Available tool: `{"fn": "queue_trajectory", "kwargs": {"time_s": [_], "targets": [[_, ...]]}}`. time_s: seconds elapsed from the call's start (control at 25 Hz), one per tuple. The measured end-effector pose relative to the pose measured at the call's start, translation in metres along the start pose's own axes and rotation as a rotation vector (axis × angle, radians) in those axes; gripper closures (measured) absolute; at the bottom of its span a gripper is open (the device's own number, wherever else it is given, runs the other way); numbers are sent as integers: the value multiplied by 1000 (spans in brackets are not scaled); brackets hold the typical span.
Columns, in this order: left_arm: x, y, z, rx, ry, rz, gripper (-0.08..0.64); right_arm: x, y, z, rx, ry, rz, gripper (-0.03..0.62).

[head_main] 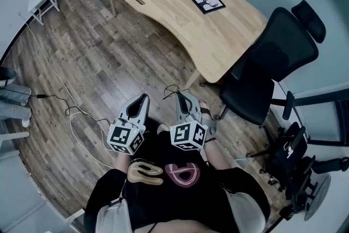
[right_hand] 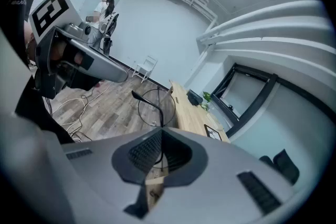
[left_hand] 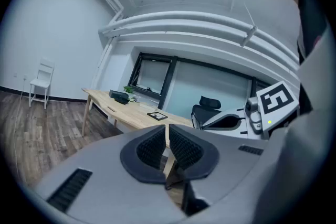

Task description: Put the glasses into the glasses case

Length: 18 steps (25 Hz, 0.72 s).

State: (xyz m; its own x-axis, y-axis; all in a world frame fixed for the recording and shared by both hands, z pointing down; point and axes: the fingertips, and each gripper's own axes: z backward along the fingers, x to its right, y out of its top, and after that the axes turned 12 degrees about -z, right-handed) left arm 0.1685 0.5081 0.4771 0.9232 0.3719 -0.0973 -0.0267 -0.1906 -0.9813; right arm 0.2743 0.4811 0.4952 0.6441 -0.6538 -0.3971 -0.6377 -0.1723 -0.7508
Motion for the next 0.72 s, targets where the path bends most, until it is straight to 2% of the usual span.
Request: {"fn": "queue_trajectory", "kwargs": {"time_s": [0.36, 0.72], "targets": [[-41, 6, -15, -4, -27, 2, 526, -1, 24, -31, -14, -22, -32, 581], [-94, 15, -51, -8, -80, -3, 526, 14, 62, -75, 5, -84, -76, 581]]}}
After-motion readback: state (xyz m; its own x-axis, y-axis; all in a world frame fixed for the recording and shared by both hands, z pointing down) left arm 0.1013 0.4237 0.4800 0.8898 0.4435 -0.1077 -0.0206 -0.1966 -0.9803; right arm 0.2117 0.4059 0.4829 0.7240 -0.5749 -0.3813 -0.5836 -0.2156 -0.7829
